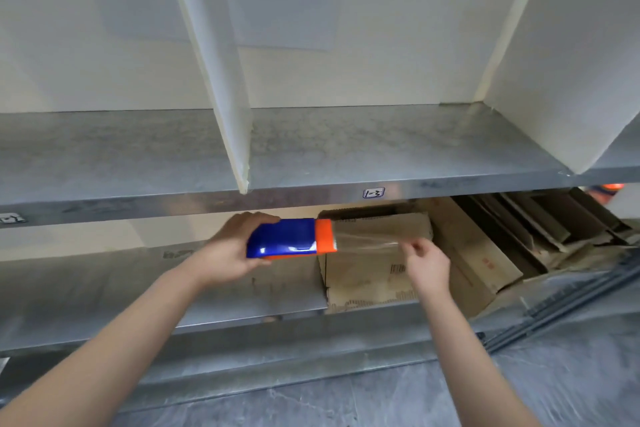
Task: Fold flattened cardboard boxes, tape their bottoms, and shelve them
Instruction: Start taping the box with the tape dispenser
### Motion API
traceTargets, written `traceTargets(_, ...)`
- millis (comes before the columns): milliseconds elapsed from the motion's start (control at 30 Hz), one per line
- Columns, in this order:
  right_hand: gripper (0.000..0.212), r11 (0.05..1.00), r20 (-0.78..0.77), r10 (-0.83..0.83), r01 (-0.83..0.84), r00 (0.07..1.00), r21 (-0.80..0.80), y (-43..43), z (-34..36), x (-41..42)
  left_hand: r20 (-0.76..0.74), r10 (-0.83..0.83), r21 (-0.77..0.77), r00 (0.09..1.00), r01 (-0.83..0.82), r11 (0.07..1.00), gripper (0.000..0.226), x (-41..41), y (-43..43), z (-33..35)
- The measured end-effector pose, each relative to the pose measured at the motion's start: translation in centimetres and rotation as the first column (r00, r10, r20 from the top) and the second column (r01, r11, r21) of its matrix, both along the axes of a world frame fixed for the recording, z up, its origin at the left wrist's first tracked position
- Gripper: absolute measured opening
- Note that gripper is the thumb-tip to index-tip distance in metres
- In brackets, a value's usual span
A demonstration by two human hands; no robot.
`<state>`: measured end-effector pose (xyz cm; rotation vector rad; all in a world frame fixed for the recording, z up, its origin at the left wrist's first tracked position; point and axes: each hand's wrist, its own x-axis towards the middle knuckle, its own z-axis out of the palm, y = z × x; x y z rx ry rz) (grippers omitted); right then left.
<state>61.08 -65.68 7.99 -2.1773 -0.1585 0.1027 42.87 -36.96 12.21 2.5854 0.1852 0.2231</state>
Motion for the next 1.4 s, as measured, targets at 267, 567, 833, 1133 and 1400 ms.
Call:
traceTargets(267,0.016,0.998,0.074,0.038,-0.035,0.997,-0.047,-1.1,0.5,8.1,-0.228,0.17,-0.072,0.959,-0.19,0.979,0.027,4.5,-1.6,1.5)
traceTargets(567,0.027,0.983,-0.12,0.117,-0.132,0.986,-0.131,-0.5,-1.1,12.4,-0.259,0.321,-0.138,0.911,-0.364,0.921,0.035,7.4,-3.5,-0.6)
traceTargets(833,0.035,0.955,-0.189,0.223,-0.253,0.956,-0.154,0.7,-1.2,12.3,-0.378,0.392,-0.058,0.838,-0.444,0.894,0.029,6.8,-3.3,1.0)
traceTargets(1133,0.02,0.955,-0.306,0.292,-0.294,0.906,0.039,2.9,-2.1,7.4,-0.296,0.382,-0.072,0.875,-0.419,0.905,0.037,1.9,-1.4,2.9)
traceTargets(1400,0.019,0.92,-0.054,0.36,-0.364,0.931,-0.142,4.6,-2.3,3.9,-0.222,0.359,-0.084,0.906,-0.385,0.919,0.037,-1.4,0.3,4.0)
